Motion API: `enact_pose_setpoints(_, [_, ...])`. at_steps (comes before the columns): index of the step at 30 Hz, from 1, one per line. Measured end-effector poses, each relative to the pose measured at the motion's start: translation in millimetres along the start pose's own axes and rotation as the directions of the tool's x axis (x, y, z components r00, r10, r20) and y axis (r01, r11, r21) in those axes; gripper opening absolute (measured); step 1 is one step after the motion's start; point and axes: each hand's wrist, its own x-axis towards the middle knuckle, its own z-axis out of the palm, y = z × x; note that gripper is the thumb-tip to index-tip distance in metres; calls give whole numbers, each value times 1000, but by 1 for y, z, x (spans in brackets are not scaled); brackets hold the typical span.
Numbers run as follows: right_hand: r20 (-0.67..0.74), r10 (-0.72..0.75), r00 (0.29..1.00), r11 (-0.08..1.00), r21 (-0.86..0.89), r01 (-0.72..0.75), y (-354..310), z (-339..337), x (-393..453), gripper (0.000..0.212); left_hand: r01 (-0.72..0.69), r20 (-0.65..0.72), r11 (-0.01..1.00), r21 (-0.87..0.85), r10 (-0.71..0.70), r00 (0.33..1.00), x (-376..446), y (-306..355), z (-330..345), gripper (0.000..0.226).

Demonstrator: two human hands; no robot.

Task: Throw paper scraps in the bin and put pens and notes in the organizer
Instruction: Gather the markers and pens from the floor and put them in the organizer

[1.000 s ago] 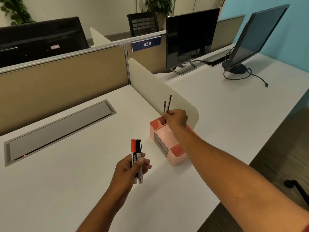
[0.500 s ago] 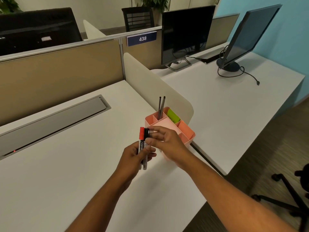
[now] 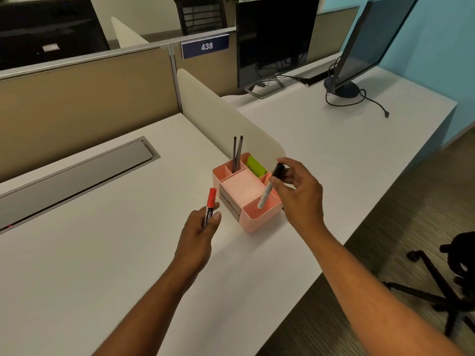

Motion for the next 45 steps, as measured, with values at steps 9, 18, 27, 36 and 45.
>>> enact_pose_setpoints(9, [175,-2,985,981,-188,35,45,46,-10,39,-22,-160,998,-59,12,987,-6,6,1,44])
enact_pose_setpoints(18, [107,78,991,997,5,-79,15,21,-21,40,-40,-123,999,-22,37,992,-4,6,5,44])
enact_pose_setpoints(27, [218,1,976,972,229,-52,-16,23,-45,45,-151,1,984,89,152,988,-10,14,28,56])
enact_pose_setpoints(36, [39,-81,996,995,-56,83,19,13,-12,43,-152,-42,964,218,165,985,-17,13,15,73])
enact_pose_setpoints(45, [251,-86,964,958,-244,149,45,51,-30,43,-267,97,829,491,252,963,-29,10,13,70])
